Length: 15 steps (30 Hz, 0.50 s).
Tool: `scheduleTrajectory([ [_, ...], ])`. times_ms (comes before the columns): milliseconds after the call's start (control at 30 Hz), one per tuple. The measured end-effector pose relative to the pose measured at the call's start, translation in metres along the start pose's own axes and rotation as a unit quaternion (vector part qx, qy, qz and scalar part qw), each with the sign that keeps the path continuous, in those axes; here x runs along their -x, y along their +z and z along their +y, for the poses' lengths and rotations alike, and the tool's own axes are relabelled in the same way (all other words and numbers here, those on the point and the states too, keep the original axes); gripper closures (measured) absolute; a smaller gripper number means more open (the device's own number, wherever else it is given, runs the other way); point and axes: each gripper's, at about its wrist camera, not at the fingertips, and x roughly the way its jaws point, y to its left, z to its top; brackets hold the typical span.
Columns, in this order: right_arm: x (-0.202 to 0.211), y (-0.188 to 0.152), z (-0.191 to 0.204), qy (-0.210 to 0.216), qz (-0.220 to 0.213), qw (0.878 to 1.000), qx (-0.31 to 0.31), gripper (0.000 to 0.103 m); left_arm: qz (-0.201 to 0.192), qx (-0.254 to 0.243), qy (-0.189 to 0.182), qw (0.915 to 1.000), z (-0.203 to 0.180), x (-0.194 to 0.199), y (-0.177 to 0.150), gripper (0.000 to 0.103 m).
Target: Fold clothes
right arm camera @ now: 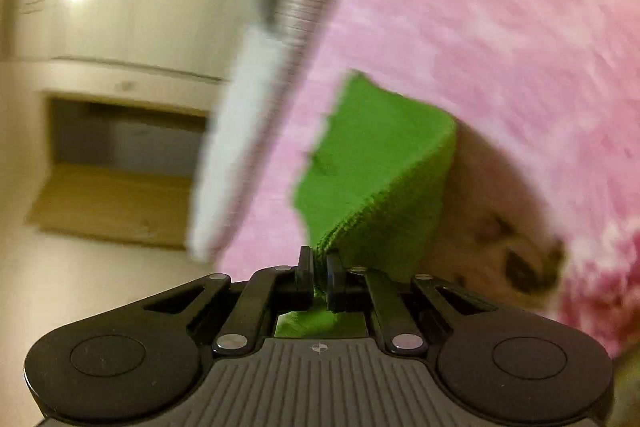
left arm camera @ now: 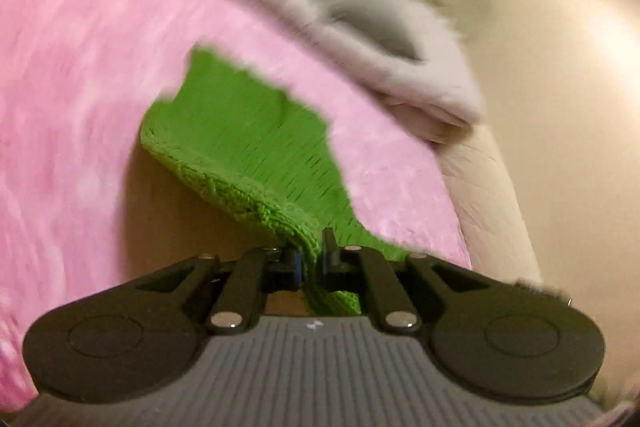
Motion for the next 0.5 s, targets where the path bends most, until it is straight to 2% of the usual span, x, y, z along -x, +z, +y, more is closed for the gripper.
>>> scheduleTrajectory([
  [33, 0.005, -0.002, -0.001, -0.003, 0.011, 1.000, 0.020, 0.099, 0.009, -0.011, 0.016, 0.9998, 0.002, -0.002, -0.012, 0.095],
  [67, 0.005, -0.007, -0.009, -0.026, 0.031, 0.999, 0.032, 0.099, 0.029, 0.000, 0.049, 0.9984, 0.011, -0.010, -0.027, 0.088],
  [100, 0.001, -0.013, -0.022, -0.064, 0.060, 0.996, 0.029, 0.099, 0.052, 0.015, 0.084, 0.9950, 0.021, -0.018, -0.042, 0.087],
  [167, -0.012, -0.028, -0.052, -0.167, 0.120, 0.979, 0.014, 0.098, 0.116, 0.070, 0.163, 0.9773, 0.048, -0.042, -0.076, 0.089],
  [233, -0.025, -0.041, -0.068, -0.248, 0.148, 0.957, 0.019, 0.077, 0.139, 0.106, 0.207, 0.9626, 0.061, -0.049, -0.101, 0.089],
  [267, -0.029, -0.045, -0.072, -0.267, 0.155, 0.951, 0.023, 0.070, 0.149, 0.124, 0.228, 0.9543, 0.067, -0.052, -0.113, 0.089],
  [300, -0.030, -0.047, -0.073, -0.267, 0.154, 0.951, 0.025, 0.058, 0.136, 0.145, 0.225, 0.9538, 0.067, -0.048, -0.118, 0.088],
  [333, -0.031, -0.046, -0.072, -0.259, 0.147, 0.954, 0.023, 0.050, 0.121, 0.167, 0.218, 0.9540, 0.067, -0.044, -0.122, 0.085],
  [400, -0.031, -0.045, -0.073, -0.248, 0.136, 0.959, 0.021, 0.046, 0.093, 0.204, 0.209, 0.9518, 0.066, -0.039, -0.129, 0.068],
  [500, -0.037, -0.042, -0.082, -0.260, 0.127, 0.957, 0.027, 0.045, 0.072, 0.244, 0.209, 0.9443, 0.067, -0.037, -0.132, 0.064],
])
